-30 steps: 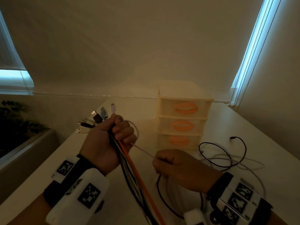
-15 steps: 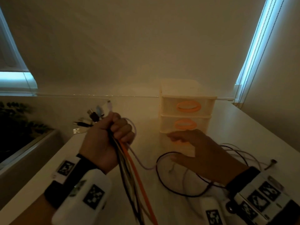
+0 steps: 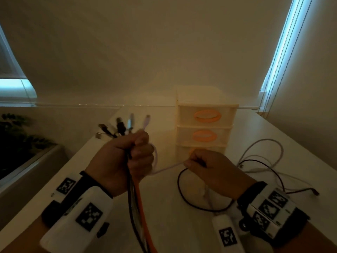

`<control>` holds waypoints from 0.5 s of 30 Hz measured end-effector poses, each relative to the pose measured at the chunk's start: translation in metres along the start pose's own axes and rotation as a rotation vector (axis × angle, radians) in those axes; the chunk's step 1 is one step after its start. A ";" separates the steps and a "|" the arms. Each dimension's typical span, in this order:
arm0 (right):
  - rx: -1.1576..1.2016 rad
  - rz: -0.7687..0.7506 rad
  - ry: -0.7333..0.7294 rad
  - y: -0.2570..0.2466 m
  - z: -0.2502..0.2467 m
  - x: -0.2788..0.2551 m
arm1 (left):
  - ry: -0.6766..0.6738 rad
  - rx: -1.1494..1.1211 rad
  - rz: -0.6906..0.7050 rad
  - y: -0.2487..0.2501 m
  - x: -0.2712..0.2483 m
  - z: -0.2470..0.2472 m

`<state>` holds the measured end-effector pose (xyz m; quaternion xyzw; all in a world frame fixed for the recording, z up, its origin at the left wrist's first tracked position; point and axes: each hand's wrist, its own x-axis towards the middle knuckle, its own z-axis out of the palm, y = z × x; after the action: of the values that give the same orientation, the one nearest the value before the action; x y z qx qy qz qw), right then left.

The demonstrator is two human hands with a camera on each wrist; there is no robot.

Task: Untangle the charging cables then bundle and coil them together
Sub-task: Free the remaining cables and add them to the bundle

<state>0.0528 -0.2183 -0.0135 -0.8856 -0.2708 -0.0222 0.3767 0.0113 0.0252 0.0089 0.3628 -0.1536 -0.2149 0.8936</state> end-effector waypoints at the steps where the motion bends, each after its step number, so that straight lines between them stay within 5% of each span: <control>1: -0.028 -0.027 0.081 0.000 0.000 0.001 | 0.023 0.107 -0.061 -0.009 0.001 0.006; 4: -0.040 -0.143 0.318 -0.009 0.001 0.000 | 0.099 0.360 -0.203 -0.034 0.003 0.024; 6: 0.047 -0.193 0.377 -0.017 0.003 -0.003 | 0.195 0.306 -0.123 -0.041 0.008 0.027; 11: 0.344 -0.118 0.044 -0.031 0.015 -0.013 | 0.402 0.016 0.192 -0.038 0.019 0.021; 15: 0.205 0.045 -0.172 -0.021 0.014 -0.015 | 0.431 -0.219 0.313 -0.026 0.018 0.011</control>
<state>0.0271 -0.2037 -0.0128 -0.8470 -0.2830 0.0901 0.4410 0.0149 -0.0066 -0.0004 0.2733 0.0098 -0.0079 0.9618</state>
